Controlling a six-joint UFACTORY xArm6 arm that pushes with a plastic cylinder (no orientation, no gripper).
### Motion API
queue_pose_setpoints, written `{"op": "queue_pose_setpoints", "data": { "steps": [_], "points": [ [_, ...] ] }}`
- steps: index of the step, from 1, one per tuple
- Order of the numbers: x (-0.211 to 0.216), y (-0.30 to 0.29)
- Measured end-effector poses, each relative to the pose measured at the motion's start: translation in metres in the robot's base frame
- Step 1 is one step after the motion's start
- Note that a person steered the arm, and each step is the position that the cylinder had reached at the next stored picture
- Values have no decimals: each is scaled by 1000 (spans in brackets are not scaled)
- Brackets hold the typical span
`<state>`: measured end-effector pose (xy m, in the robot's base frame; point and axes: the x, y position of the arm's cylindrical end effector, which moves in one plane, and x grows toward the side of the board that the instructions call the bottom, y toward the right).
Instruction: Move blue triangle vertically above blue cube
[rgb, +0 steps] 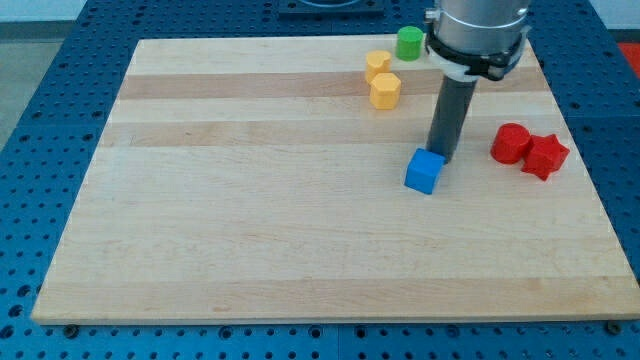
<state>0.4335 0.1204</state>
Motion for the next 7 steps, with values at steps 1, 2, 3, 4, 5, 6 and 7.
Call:
{"op": "queue_pose_setpoints", "data": {
  "steps": [1, 2, 3, 4, 5, 6, 7],
  "points": [
    [0, -4],
    [1, 29],
    [5, 54],
    [4, 53],
    [-8, 34],
    [-18, 7],
    [-30, -19]
  ]
}}
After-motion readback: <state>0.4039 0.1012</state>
